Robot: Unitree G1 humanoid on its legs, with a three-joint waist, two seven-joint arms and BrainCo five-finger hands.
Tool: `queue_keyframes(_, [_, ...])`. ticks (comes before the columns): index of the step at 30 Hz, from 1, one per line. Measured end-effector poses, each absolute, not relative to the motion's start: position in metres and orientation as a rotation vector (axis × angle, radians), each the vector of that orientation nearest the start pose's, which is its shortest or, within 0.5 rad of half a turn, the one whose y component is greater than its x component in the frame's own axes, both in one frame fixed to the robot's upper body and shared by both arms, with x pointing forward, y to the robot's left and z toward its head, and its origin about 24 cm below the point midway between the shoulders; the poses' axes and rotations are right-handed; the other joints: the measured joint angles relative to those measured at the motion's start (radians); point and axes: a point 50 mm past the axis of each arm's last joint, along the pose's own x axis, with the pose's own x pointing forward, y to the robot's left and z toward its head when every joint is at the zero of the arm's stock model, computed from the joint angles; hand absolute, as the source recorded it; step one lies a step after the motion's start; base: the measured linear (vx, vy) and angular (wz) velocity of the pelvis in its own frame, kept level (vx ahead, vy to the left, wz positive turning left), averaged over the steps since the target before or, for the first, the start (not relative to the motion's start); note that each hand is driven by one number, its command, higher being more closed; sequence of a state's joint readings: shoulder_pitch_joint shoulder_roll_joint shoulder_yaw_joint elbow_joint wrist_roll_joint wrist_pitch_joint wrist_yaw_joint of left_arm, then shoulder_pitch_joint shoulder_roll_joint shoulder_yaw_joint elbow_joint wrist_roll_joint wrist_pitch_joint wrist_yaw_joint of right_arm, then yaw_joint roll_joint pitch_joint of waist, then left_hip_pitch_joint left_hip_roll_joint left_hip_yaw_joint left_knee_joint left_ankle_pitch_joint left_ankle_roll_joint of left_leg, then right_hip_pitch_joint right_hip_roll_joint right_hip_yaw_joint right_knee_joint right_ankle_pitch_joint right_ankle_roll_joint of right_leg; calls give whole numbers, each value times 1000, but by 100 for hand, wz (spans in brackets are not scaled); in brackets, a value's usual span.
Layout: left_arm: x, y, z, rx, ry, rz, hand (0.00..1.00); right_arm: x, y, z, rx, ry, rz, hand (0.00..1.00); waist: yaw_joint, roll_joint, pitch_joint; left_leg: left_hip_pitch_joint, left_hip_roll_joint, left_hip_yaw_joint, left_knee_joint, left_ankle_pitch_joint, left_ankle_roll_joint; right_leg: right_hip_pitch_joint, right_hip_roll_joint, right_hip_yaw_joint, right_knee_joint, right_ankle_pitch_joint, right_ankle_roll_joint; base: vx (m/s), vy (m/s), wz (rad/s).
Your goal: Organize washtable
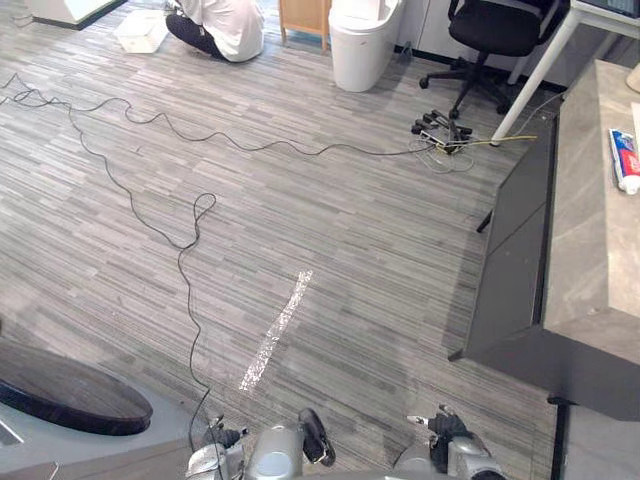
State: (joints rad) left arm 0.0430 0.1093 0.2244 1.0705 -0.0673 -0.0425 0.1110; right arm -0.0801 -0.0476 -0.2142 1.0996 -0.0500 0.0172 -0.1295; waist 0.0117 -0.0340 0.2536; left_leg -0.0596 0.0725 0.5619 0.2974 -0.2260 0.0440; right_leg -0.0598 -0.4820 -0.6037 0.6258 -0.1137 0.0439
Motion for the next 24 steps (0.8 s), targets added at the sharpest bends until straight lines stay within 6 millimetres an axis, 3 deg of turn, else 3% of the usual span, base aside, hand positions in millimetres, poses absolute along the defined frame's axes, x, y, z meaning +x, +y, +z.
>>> queue_keyframes(1, [102, 228, -154, -8, 1054, 412, 0, 144, -193, -150, -48, 1030, -274, 0, -3, -5, 9, 40, -3, -24, -29, -1, 1, -38, 51, 85, 85, -31, 40, 108, 24, 29])
queue_keyframes(2, [100, 229, -155, 1, 1059, 406, 0, 145, -189, -150, -49, 1026, -260, 0, -3, -7, 15, 83, -11, -42, -69, -1, 3, -66, 107, 117, 110, -75, 51, 127, 10, 28])
queue_keyframes(4, [99, 229, -155, 2, 1059, 407, 0, 146, -186, -150, -52, 1024, -246, 0, -1, -24, 19, 139, -13, -48, -114, 1, 0, -109, 182, 96, 67, -106, 18, 161, 1, 21])
queue_keyframes(6, [97, 231, -155, 4, 1064, 409, 0, 150, -185, -149, -55, 1013, -238, 0, -5, -28, 22, 172, -15, -49, -139, 3, -10, -162, 225, 29, -45, -94, -4, 280, -13, 21])
queue_keyframes(7, [96, 230, -155, 4, 1067, 410, 0, 151, -185, -148, -55, 1009, -236, 0, -8, -30, 22, 195, -22, -49, -157, 4, -28, -187, 245, -11, -157, -58, -30, 315, -22, 21])
queue_keyframes(9, [93, 232, -156, 7, 1075, 409, 0, 151, -183, -149, -48, 1011, -235, 0, -16, -37, 23, 224, -37, -70, -157, -9, -58, -194, 283, 8, -310, 29, -41, 378, -68, 38])
queue_keyframes(11, [87, 233, -157, 13, 1089, 397, 0, 148, -183, -149, -24, 1012, -252, 0, -32, -46, 16, 261, -50, -123, -145, -52, -95, -191, 309, 114, -327, 154, -150, 471, -119, 59])
queue_keyframes(12, [90, 224, -158, 1, 1089, 372, 0, 149, -190, -148, -29, 1003, -271, 0, -29, -8, 2, 262, -12, -149, -131, -67, -112, -189, 321, 95, -293, 117, -148, 543, -118, 50])
queue_keyframes(13, [93, 220, -158, -3, 1085, 359, 0, 148, -193, -148, -21, 1003, -288, 0, -28, 12, -5, 258, 5, -168, -118, -73, -123, -189, 337, 78, -287, 82, -148, 650, -152, 31])
queue_keyframes(15, [94, 219, -158, 2, 1083, 354, 0, 149, -193, -148, -14, 1003, -297, 0, -24, 26, -6, 227, 51, -191, -29, -71, -150, -180, 370, 73, -282, 43, -156, 512, -147, -5])
queue_keyframes(17, [93, 219, -158, -14, 1086, 364, 0, 144, -190, -150, -7, 1019, -297, 0, -19, 30, -4, 117, 151, -232, 334, -54, -220, -72, 440, 92, -378, 36, -159, 455, -96, -43])
queue_keyframes(20, [97, 220, -157, -25, 1070, 360, 0, 134, -194, -153, -7, 1041, -317, 0, -9, 28, 2, 57, 174, -253, 517, -63, -207, 66, 470, 156, -459, 36, -159, 354, 58, -64])
queue_keyframes(22, [101, 222, -155, -19, 1052, 361, 0, 132, -194, -153, -1, 1046, -325, 0, 5, 25, 2, -20, 170, -257, 500, -77, -182, 95, 465, 213, -482, 36, -151, 227, 134, -81])
queue_keyframes(24, [102, 224, -154, -18, 1044, 369, 0, 132, -192, -153, 5, 1046, -323, 0, 7, 13, 9, -94, 162, -303, 357, -80, -174, 102, 448, 282, -480, 26, -105, 186, 251, -95])
